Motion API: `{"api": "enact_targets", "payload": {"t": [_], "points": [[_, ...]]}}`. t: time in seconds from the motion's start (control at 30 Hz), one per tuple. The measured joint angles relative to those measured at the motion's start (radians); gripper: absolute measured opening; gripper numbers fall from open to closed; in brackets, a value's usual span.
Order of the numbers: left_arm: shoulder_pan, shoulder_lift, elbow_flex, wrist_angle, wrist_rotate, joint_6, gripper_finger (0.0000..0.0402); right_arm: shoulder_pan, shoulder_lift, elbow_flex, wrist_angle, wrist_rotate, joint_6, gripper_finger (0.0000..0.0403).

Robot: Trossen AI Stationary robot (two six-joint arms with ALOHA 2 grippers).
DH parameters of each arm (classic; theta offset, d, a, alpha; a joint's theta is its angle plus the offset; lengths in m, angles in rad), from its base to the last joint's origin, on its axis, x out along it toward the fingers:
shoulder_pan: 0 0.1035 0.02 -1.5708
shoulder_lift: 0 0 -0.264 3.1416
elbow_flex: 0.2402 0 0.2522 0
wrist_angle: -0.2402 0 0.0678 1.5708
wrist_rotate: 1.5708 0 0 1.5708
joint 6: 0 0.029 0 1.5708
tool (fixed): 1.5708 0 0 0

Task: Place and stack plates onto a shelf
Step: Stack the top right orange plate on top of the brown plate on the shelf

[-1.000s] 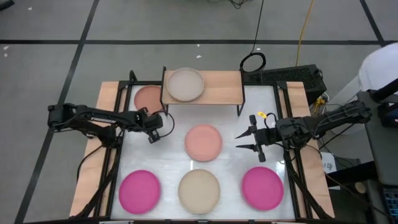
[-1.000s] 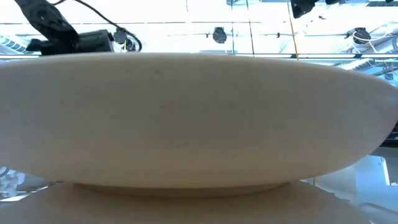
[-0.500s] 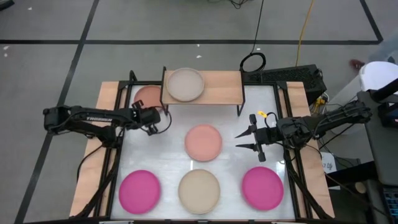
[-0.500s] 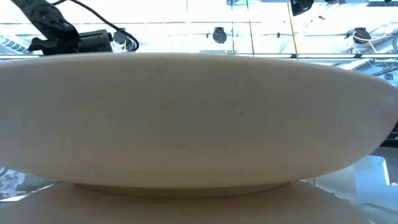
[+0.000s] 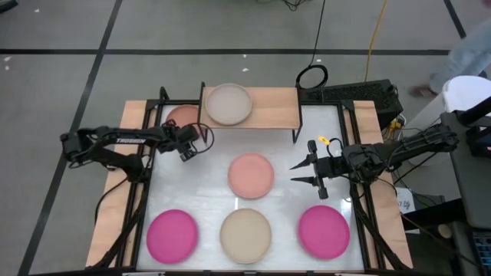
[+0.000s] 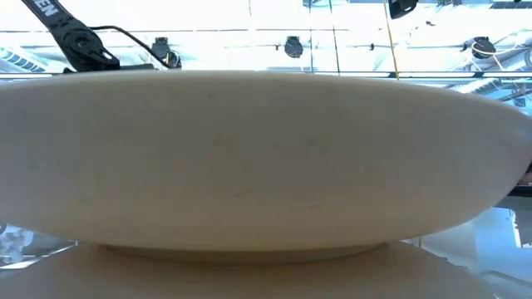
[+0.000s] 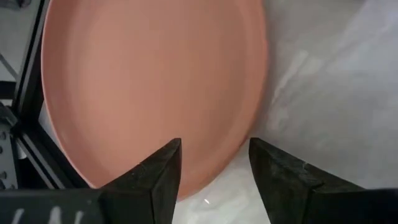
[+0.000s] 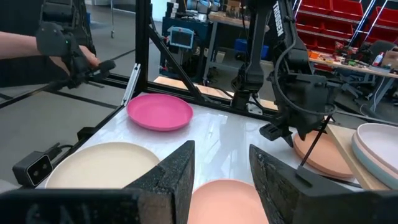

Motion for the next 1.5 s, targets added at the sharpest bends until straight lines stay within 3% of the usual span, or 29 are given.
{"api": "enact_targets", "payload": {"t": [0.13, 0.5, 0.77, 0.93, 1.1, 1.27, 1.5], "points": [[0.011, 0.032, 0.0, 0.022, -0.001, 0.003, 0.0176, 0.0, 0.0, 0.0, 0.001, 0.0, 0.0, 0.0137], [0.002, 0.041, 0.004, 0.027, 0.005, -0.035, 0.0013, 0.0, 0.0, 0.0, 0.0, 0.0, 0.007, 0.0137], [-0.034, -0.108, 0.111, -0.146, -0.002, -0.137, 0.0012, 0.0, 0.0, 0.0, 0.0, 0.0, 0.011, 0.0137], [-0.098, -0.219, 0.223, -0.206, -0.076, -0.161, 0.0011, 0.003, 0.0, 0.0, 0.0, 0.0, 0.029, 0.0137], [-0.172, -0.275, 0.368, -0.219, -0.157, -0.088, 0.0011, 0.003, 0.0, 0.0, 0.0, 0.0, 0.032, 0.0137], [-0.254, -0.239, 0.511, -0.1, -0.091, 0.102, 0.0011, 0.003, 0.0, 0.0, 0.014, 0.001, 0.021, 0.0137], [-0.304, -0.059, 0.687, -0.084, 0.002, 0.307, 0.0011, 0.003, 0.0, 0.0, 0.024, 0.004, 0.005, 0.0137]]}}
